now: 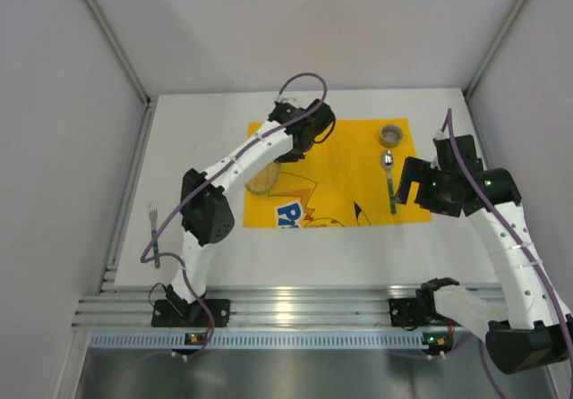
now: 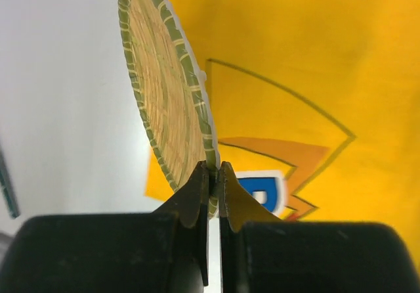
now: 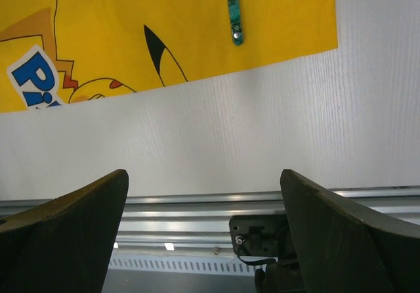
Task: Set the dinner table for one person
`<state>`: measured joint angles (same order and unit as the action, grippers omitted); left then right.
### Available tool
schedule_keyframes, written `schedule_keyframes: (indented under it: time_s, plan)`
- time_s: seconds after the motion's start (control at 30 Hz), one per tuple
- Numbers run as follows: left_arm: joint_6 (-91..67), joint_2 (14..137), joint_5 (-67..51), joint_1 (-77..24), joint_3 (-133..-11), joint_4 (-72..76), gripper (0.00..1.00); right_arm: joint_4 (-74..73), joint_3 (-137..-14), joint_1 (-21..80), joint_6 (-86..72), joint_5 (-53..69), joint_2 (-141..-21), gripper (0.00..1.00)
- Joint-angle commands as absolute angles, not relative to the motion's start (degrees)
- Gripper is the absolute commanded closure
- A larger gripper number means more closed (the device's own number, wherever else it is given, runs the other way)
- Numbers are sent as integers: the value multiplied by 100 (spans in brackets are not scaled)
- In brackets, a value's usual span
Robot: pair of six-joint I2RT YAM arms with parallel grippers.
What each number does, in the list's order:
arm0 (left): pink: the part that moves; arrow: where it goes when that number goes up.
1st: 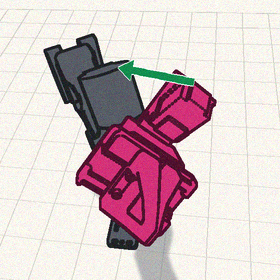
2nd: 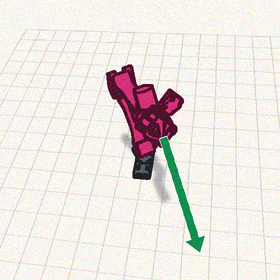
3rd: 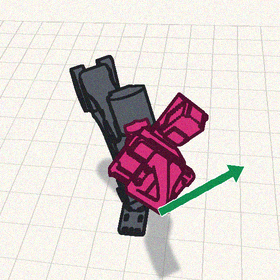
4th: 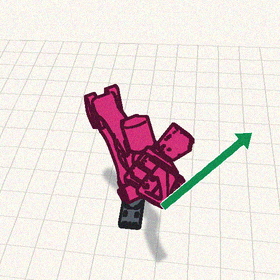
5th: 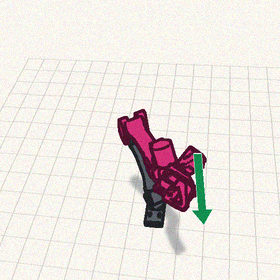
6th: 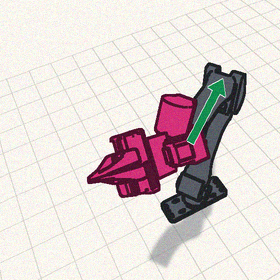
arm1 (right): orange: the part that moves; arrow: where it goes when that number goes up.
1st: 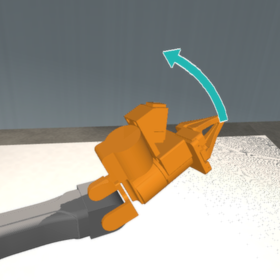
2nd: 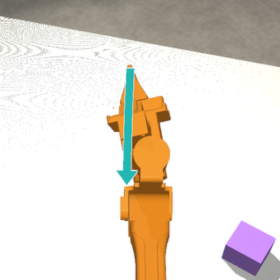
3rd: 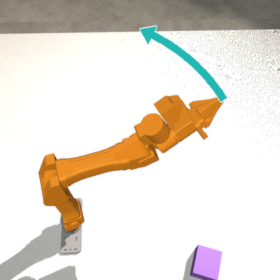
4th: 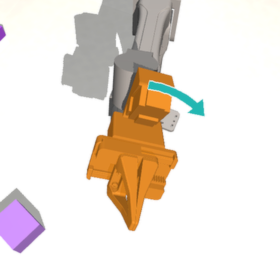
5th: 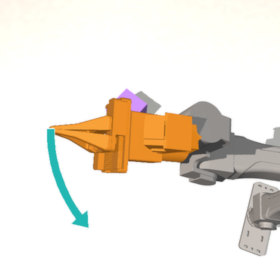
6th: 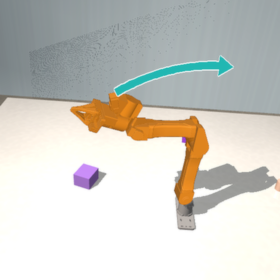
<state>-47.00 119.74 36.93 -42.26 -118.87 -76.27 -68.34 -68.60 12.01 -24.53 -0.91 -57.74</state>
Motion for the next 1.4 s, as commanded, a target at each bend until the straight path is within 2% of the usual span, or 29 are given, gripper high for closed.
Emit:
schedule_keyframes:
  time_s: [0.0, 0.03, 0.1, 0.2, 0.4, 0.6, 0.8, 1.03, 1.37]
  plan:
    - [-4263, 12409, 3517, -4614, -13241, -8631, 100, -6706, -6917, 1239, -2364, -263, -5643, 0]
    - [-4176, 12506, 3228, -4640, -13854, -8631, 100, -6715, -6926, 1248, -2364, -281, -5634, 0]
    - [-3965, 12674, 2823, -4684, -14158, -8204, 100, -6741, -6917, 1239, -2347, -342, -5599, 0]
    - [-3149, 12604, 2610, -4991, -13782, -7499, 100, -6741, -6847, 1239, -2355, -352, -5572, 0]
    - [-2997, 13165, 2839, -5265, -13676, -7339, 100, -6741, -6759, 1248, -2373, -343, -5546, 0]
    - [-2725, 13499, 2636, -5405, -13412, -6522, 100, -6741, -6671, 1239, -2356, -334, -5520, 0]
    - [-3048, 13834, 2751, -5405, -13439, -5829, 100, -6767, -6566, 1239, -2320, -316, -5449, 0]
    - [-3665, 13834, 2435, -5405, -12929, -4766, 100, -6785, -6381, 1239, -2294, -325, -5361, 0]
    - [-4403, 14256, 687, -5133, -12332, -3211, 100, -6732, -6205, 1257, -2268, -308, -5309, 0]
